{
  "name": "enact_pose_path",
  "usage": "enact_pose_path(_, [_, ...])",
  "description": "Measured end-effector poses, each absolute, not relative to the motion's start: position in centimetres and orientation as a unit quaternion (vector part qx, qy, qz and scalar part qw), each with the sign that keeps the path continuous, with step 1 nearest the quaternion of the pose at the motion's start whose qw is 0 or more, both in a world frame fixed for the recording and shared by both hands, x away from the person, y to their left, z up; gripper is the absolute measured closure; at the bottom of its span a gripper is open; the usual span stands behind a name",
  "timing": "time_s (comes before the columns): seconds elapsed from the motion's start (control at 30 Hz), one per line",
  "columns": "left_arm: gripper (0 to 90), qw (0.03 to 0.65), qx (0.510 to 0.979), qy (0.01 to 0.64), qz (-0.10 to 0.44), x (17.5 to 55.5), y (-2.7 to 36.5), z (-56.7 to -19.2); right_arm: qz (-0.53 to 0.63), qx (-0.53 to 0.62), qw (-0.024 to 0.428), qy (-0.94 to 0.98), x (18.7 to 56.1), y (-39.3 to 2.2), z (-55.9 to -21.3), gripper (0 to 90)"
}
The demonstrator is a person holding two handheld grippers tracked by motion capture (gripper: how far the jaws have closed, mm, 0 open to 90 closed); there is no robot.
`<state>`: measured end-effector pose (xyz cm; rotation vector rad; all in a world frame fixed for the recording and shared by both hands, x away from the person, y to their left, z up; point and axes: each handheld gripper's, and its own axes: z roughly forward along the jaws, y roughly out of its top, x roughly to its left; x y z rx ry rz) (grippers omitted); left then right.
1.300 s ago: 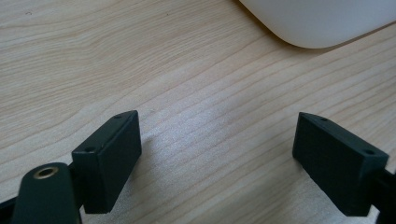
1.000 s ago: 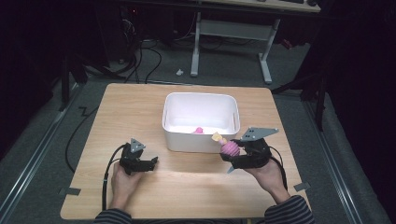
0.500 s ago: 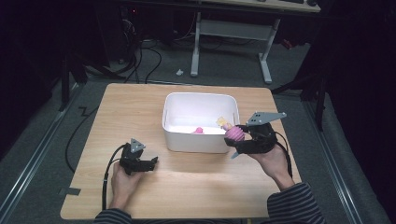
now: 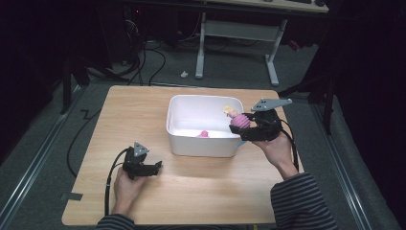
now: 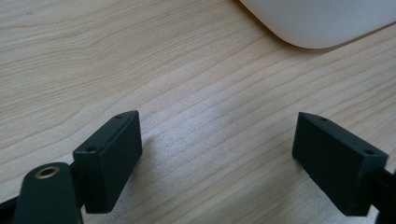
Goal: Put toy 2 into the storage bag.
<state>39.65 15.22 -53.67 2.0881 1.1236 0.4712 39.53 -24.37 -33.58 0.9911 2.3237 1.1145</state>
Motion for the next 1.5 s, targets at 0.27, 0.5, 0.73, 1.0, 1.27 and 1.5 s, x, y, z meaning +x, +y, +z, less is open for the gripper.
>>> enact_pose_path(0.27, [16.0,0.353,0.808,0.435,0.182,39.6,15.2,-53.7,0.394,0.344,0.187,0.831,41.1,-23.5,-33.2,34.8])
enact_pose_path(0.5, [15.8,0.352,0.808,0.436,0.183,39.6,15.2,-53.7,0.387,0.35,0.185,0.833,42.8,-22.8,-33.5,34.8])
enact_pose_path(0.73, [15.7,0.352,0.808,0.435,0.184,39.6,15.2,-53.7,0.382,0.356,0.185,0.832,43.9,-22.4,-34.5,34.7])
enact_pose_path(1.0, [15.3,0.352,0.807,0.437,0.184,39.6,15.2,-53.7,0.371,0.356,0.179,0.839,44.7,-21.1,-35.5,34.7])
enact_pose_path(1.27, [15.2,0.351,0.807,0.438,0.184,39.6,15.2,-53.7,0.364,0.346,0.166,0.849,45.1,-19.5,-36.3,34.6])
enact_pose_path(1.5, [15.3,0.351,0.806,0.438,0.185,39.6,15.2,-53.7,0.364,0.335,0.145,0.857,44.9,-18.3,-37.0,34.5])
